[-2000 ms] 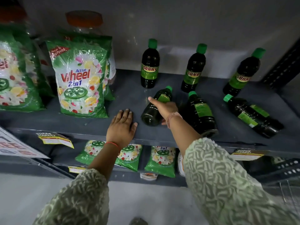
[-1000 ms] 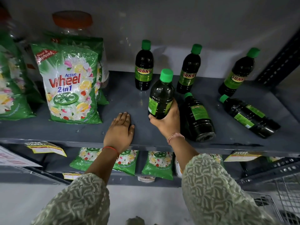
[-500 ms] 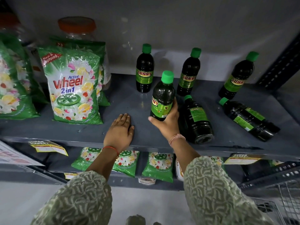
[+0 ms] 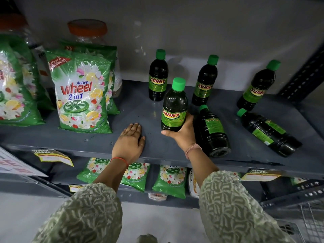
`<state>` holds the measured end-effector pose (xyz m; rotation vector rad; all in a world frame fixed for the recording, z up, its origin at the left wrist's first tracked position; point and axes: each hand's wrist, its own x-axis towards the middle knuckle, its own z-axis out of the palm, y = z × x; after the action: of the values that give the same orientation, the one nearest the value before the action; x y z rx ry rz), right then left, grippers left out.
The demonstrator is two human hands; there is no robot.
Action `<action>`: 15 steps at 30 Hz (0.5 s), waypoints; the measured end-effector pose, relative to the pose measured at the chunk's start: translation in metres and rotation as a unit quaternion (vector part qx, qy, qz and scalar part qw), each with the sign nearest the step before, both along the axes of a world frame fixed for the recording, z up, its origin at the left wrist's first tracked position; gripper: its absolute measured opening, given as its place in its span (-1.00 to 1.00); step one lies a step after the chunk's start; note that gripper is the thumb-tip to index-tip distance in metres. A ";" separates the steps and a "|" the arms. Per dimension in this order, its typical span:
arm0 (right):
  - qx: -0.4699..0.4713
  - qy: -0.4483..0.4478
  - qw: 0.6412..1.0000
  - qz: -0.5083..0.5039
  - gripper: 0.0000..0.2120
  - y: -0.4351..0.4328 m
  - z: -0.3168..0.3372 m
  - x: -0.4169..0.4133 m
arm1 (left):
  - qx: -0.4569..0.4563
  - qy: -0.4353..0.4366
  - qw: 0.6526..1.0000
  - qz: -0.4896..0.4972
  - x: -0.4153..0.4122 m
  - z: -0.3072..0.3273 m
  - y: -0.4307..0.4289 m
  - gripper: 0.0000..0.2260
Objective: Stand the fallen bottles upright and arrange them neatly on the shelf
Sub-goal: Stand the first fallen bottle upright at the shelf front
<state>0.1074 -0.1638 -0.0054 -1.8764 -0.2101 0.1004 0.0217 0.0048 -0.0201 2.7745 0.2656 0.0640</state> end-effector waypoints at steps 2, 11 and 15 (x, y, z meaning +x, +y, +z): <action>-0.002 0.020 1.000 0.005 -0.23 -0.004 0.000 0.003 | 0.001 0.003 1.000 0.000 0.000 0.000 0.000 -0.39; 0.006 0.012 1.000 0.028 -0.20 -0.010 0.000 0.001 | 0.002 0.008 1.000 -0.002 0.001 0.000 0.000 -0.43; -0.033 0.008 0.999 0.029 -0.34 -0.007 0.004 -0.002 | -0.001 0.007 1.000 -0.003 0.002 0.000 0.002 -0.47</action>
<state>0.1053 -0.1704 -0.0015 -1.9351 -0.2531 0.1629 0.0235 0.0067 -0.0203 2.7752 0.2605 0.0416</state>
